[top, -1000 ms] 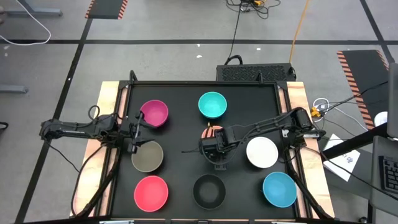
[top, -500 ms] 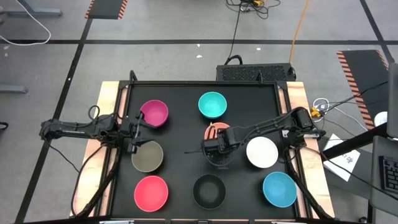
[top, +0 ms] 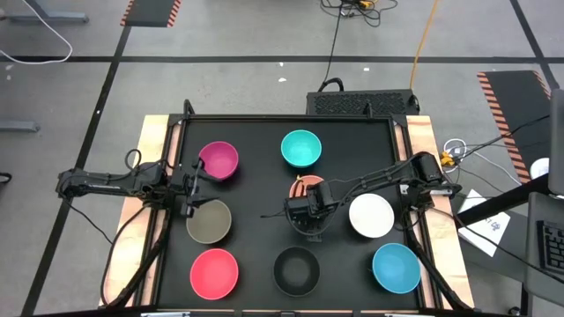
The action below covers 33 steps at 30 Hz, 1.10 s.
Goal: Nest bowls inside each other
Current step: Stack the light orange bowl on top of the green bowl, then stack the pink bowl on top of the light orange bowl
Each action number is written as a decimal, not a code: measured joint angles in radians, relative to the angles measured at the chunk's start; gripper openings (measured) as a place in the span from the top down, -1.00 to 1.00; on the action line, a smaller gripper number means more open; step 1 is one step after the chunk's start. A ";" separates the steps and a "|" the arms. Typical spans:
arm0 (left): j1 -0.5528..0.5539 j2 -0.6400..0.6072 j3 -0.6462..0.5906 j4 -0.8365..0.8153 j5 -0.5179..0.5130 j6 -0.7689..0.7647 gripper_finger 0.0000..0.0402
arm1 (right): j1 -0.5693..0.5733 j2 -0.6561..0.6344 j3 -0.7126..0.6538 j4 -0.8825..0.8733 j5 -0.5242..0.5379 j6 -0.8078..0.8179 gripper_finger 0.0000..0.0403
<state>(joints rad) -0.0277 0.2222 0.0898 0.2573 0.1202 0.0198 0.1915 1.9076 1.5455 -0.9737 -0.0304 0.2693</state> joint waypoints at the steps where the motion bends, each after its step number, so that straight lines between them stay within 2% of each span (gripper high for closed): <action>1: 0.000 0.000 0.000 0.000 0.008 0.000 -0.21 | -0.001 0.000 0.000 0.004 0.002 0.006 0.50; 8: -0.001 0.000 0.000 -0.001 0.013 -0.004 -0.21 | -0.020 0.000 0.001 0.003 0.007 0.019 0.22; 17: -0.001 0.000 0.000 0.000 0.012 0.009 -0.21 | -0.026 -0.105 0.002 0.019 0.091 0.013 0.13; 21: 0.000 0.000 0.000 0.005 0.012 0.016 -0.21 | -0.026 -0.196 0.002 0.103 0.178 -0.097 0.13; 24: 0.000 0.000 0.000 0.021 0.011 0.052 -0.21 | -0.026 -0.275 -0.004 0.226 0.196 -0.200 0.13; 28: 0.000 0.000 0.000 0.110 -0.012 0.075 -0.21 | -0.026 -0.415 -0.101 0.382 0.215 -0.279 0.13; 33: 0.000 0.000 0.000 0.166 -0.013 0.080 -0.21 | -0.046 -0.632 -0.359 0.576 0.270 -0.282 0.13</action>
<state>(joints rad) -0.0277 0.2222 0.0895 0.4236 0.1070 0.0995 0.1457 1.2753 1.1861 -0.3973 0.2398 -0.0131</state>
